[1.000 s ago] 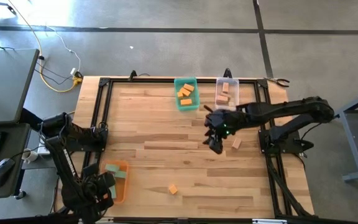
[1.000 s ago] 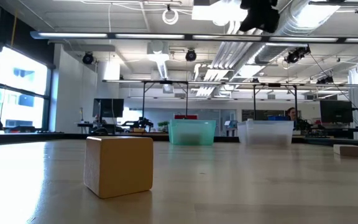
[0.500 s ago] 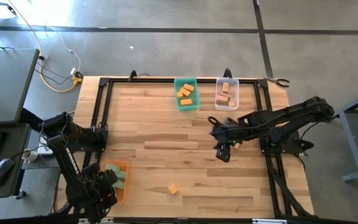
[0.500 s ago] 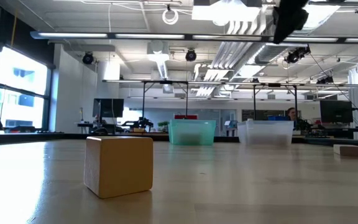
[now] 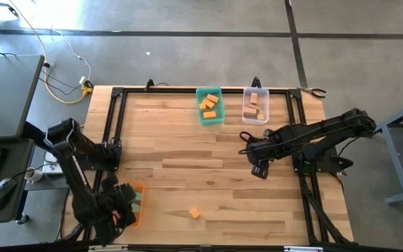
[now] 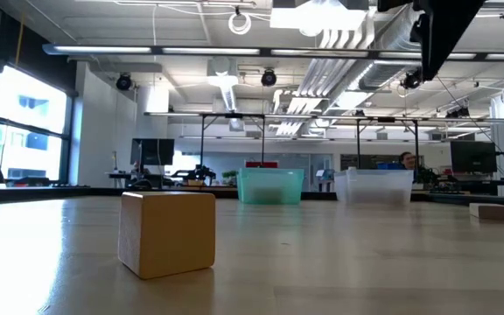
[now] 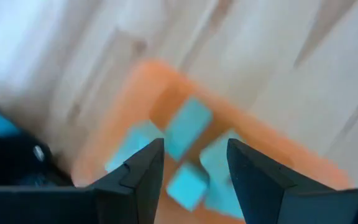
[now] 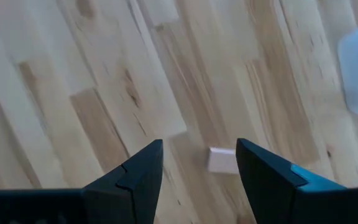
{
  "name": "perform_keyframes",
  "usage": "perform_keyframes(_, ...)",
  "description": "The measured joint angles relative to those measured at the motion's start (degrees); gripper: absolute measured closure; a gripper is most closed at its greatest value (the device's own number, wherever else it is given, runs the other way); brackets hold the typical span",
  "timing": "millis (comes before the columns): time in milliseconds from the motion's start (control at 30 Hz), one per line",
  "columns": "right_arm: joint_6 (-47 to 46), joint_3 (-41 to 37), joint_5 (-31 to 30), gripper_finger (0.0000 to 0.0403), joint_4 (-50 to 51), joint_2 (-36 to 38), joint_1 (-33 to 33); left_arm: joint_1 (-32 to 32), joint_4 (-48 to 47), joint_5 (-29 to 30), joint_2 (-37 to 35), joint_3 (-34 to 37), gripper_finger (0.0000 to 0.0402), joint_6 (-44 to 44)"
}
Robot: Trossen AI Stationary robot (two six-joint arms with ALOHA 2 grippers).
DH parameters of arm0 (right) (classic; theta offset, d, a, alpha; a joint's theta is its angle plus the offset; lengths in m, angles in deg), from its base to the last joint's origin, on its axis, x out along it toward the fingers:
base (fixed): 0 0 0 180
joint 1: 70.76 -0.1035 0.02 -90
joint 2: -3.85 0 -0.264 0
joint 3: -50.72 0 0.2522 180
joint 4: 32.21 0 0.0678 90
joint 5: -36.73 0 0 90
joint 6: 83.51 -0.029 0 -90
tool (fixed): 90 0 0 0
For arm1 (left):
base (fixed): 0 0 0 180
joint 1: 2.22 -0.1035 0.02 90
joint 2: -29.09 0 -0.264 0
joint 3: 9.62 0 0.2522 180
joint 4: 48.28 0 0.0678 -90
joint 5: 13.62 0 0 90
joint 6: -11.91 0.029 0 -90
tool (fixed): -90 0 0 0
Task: Sort & place blocks by color
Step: Put the brown block into the transparent bin
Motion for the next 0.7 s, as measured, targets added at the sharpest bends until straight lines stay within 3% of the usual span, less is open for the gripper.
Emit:
perform_keyframes(400,-2.21,-0.02,0.41,0.0201,8.58,-0.01,0.25,-7.48,-4.98,24.12,-15.91,0.00,0.0240,14.36)
perform_keyframes(700,-13.25,-0.02,-0.56,0.0201,9.98,-0.01,5.15,-12.34,-4.92,30.04,-22.04,-0.02,0.0240,18.78)
